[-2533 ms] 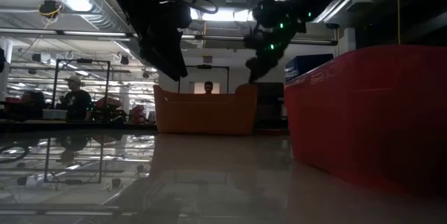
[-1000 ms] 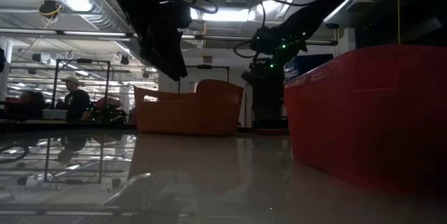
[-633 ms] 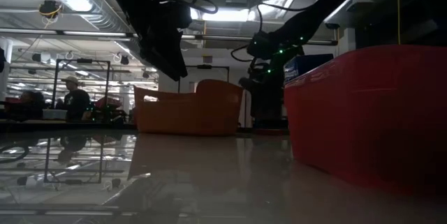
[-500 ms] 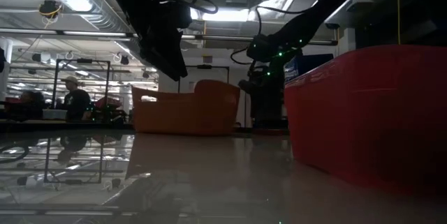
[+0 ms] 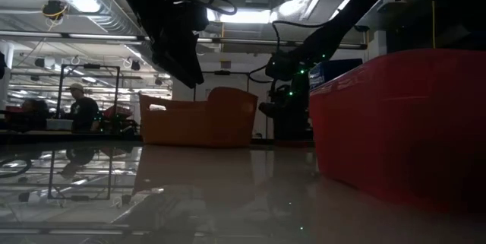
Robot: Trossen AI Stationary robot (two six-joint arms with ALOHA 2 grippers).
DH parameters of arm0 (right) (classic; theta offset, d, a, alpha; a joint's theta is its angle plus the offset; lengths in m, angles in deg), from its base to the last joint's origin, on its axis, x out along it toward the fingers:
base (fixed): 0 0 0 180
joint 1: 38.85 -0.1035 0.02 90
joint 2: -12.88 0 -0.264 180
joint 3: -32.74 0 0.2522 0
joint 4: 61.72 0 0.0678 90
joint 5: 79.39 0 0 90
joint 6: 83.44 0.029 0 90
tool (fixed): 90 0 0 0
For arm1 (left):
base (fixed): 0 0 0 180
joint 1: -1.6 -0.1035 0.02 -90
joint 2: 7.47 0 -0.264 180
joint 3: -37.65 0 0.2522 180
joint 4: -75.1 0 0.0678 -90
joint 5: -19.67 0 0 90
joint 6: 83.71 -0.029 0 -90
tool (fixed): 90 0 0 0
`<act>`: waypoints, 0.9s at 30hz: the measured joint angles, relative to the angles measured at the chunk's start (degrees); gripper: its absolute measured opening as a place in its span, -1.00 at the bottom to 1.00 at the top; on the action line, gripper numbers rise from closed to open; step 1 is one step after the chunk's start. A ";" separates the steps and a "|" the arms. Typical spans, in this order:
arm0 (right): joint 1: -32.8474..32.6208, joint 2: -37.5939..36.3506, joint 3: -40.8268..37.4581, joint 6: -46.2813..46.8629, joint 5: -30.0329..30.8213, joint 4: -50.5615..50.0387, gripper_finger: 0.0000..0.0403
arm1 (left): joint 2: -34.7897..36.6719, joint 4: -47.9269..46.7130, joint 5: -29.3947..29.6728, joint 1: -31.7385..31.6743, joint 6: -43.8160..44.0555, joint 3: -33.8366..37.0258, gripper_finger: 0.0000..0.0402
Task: Sort blocks by size
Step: Put the small blue game piece into the red bin
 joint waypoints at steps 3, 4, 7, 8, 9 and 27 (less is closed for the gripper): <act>0.00 -0.04 0.00 -0.23 0.38 0.32 -0.19 | 0.00 0.00 0.00 0.00 -0.20 0.00 0.22; 0.00 -0.20 0.00 -0.46 0.39 0.15 -0.22 | 0.00 0.01 -0.01 0.00 -0.20 0.00 0.22; 0.00 -0.76 0.00 -1.62 0.36 0.05 -0.37 | 0.00 0.00 -0.02 0.00 -0.22 0.00 0.22; 0.00 -0.98 0.00 -2.25 0.38 0.07 -0.43 | 0.00 0.00 -0.02 0.00 -0.22 0.00 0.22; 0.00 -1.23 0.00 -3.15 0.34 0.17 -0.49 | 0.00 0.00 -0.02 0.00 -0.22 0.00 0.22; -2.97 -23.43 0.04 -4.90 -11.97 -25.31 -0.55 | 0.00 0.13 -0.01 0.00 -0.24 0.00 0.22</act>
